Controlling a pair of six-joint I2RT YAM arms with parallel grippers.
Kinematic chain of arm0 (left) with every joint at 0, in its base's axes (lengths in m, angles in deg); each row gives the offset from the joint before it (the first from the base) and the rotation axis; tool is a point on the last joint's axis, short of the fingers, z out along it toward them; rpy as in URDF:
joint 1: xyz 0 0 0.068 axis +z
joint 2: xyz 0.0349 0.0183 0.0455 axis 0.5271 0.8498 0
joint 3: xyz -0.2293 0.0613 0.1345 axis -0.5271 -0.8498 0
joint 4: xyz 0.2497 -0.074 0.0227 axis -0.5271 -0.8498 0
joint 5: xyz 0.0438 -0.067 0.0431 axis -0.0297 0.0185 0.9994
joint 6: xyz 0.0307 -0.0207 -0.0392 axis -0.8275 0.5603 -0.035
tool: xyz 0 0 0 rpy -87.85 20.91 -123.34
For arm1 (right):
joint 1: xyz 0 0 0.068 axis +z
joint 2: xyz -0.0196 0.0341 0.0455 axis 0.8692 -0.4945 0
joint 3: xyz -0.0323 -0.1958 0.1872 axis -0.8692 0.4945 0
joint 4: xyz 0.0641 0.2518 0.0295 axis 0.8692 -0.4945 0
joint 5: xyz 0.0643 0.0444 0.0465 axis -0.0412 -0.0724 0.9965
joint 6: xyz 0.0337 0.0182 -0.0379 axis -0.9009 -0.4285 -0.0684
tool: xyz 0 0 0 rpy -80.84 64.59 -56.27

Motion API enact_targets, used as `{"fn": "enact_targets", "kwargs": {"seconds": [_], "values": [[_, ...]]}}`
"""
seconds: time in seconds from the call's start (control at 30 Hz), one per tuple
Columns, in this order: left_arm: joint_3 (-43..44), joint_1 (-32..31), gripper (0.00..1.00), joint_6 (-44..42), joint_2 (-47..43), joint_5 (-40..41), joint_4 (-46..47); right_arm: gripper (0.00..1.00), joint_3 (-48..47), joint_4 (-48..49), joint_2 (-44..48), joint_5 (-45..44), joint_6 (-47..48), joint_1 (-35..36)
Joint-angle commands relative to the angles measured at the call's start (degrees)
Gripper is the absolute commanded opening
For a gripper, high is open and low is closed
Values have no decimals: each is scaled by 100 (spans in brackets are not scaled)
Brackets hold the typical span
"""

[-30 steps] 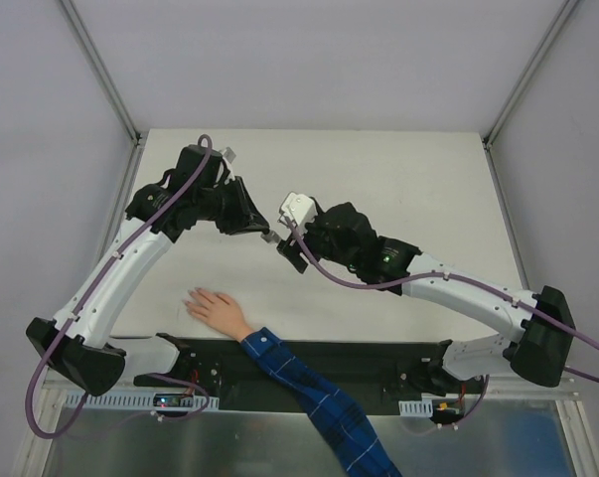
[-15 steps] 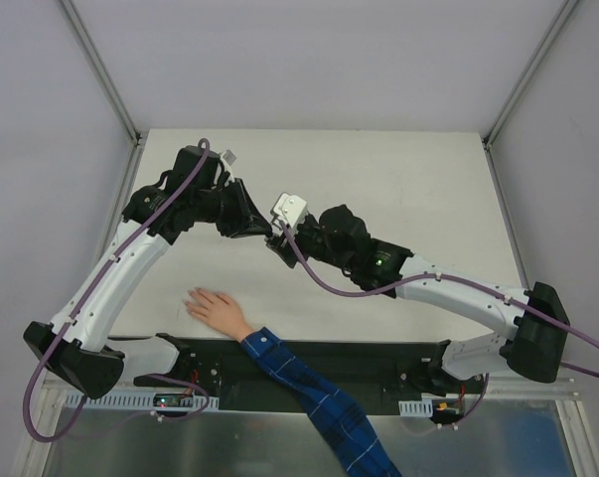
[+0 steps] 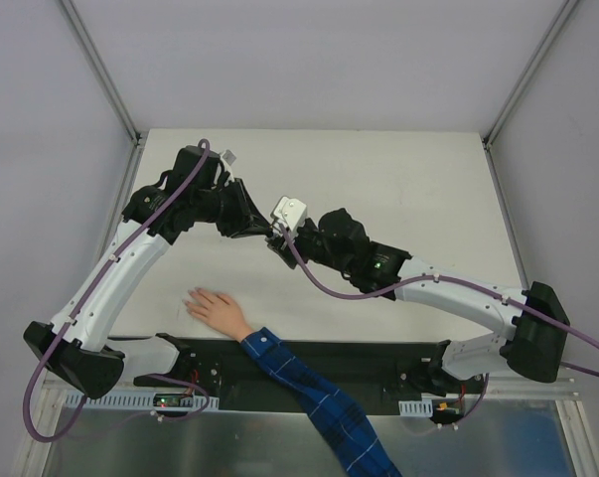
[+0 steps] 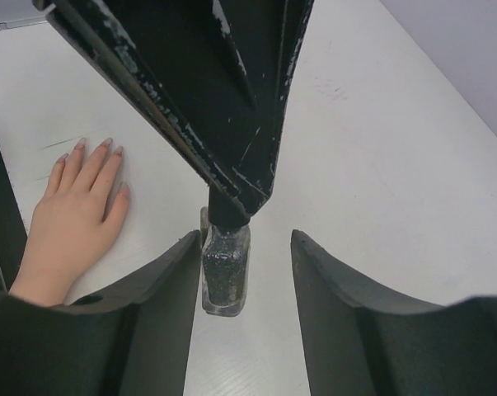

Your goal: Paint the nails

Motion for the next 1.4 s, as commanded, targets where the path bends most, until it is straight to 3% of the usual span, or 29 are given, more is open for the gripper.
{"fn": "enact_targets", "kwargs": {"seconds": [0.0,0.27,0.37,0.43,0.6,0.63,0.73,0.77,0.87,0.97,1.23,1.37], "values": [[83,-13,0,571,-96,-140,-233,48,-18,302,41,-103,-72,23],[66,4,0,598,-113,-184,-233,30,-62,372,41,20,-204,40],[31,13,0,615,-113,-192,-233,19,-97,373,68,29,-257,31],[4,22,0,606,-113,-201,-215,1,-140,346,85,72,-309,40],[4,118,0,238,-87,-157,-224,0,-211,92,252,73,-502,40],[4,145,3,168,-70,-218,-224,0,-202,65,278,81,-573,31],[74,233,32,-245,-87,-263,-206,0,-158,-23,419,117,-757,31],[101,233,57,-516,-165,-219,-180,0,-150,-84,445,117,-810,31],[-65,233,89,-991,-629,88,188,0,-97,-251,595,476,-1091,14],[-539,233,93,-1605,-1218,-86,1057,0,-149,-505,753,1088,-1634,-170],[-1990,233,82,-2382,-2231,-2921,4068,0,-360,-744,1140,3612,-3481,-1321],[-2079,233,84,-2303,-2223,-3355,4565,0,-580,-446,1193,4711,-4052,-1410]]}}
